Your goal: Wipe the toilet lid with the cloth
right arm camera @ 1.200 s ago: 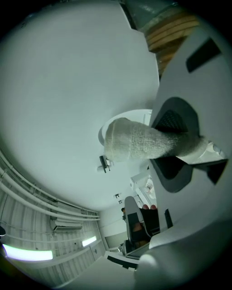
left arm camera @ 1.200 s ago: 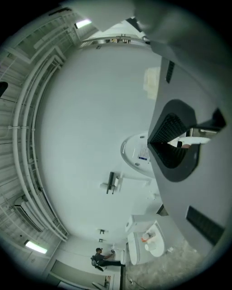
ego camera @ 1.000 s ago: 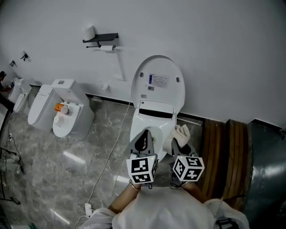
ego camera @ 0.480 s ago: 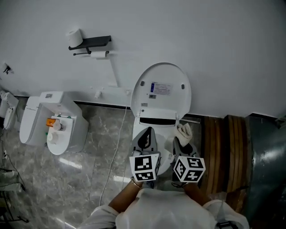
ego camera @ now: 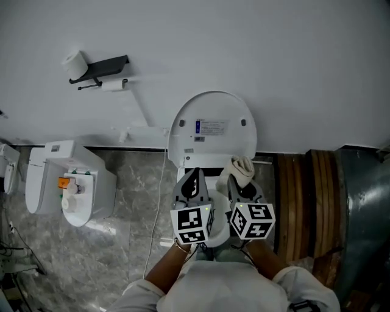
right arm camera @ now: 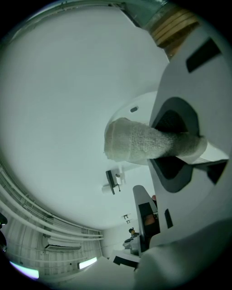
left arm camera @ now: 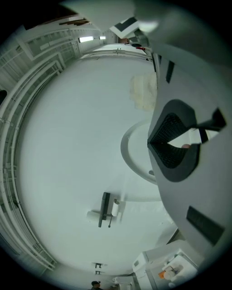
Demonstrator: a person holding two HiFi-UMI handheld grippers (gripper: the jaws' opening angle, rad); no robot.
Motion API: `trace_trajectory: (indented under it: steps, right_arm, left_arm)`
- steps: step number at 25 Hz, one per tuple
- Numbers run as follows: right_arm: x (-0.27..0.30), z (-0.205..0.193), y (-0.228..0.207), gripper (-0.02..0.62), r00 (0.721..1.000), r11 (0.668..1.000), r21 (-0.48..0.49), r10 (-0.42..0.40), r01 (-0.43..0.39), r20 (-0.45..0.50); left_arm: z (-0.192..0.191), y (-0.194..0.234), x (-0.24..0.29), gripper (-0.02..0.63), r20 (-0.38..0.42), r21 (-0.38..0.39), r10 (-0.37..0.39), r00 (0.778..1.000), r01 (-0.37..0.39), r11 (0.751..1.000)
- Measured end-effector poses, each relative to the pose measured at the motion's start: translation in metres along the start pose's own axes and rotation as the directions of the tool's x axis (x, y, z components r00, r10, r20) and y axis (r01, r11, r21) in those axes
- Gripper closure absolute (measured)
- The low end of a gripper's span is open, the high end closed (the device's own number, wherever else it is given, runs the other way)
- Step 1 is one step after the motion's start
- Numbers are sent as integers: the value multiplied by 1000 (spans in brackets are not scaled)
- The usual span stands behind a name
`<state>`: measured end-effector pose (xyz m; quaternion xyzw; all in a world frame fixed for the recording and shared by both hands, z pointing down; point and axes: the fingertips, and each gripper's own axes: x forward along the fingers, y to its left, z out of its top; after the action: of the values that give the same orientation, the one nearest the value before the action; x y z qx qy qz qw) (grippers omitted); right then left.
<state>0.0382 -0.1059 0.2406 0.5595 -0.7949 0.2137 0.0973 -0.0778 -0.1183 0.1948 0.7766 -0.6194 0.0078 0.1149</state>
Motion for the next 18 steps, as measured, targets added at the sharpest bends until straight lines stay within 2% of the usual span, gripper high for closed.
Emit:
trace_trajectory:
  steps: [10,14,18]
  right_arm:
    - [127,55,2,499,996,997,-30,73,-71,53]
    - [184,60,13,499,988,989,-44,146,-144,39]
    - [226,55,40,499,969,969,-52,244,-242,34]
  left_arm:
    - [21,54,92,595,47,48,21,999,-23,999]
    - [19,78,130,595,79,58,39,996,-44,997]
    - [12,105,145,595,110,25,71,991,-74,997]
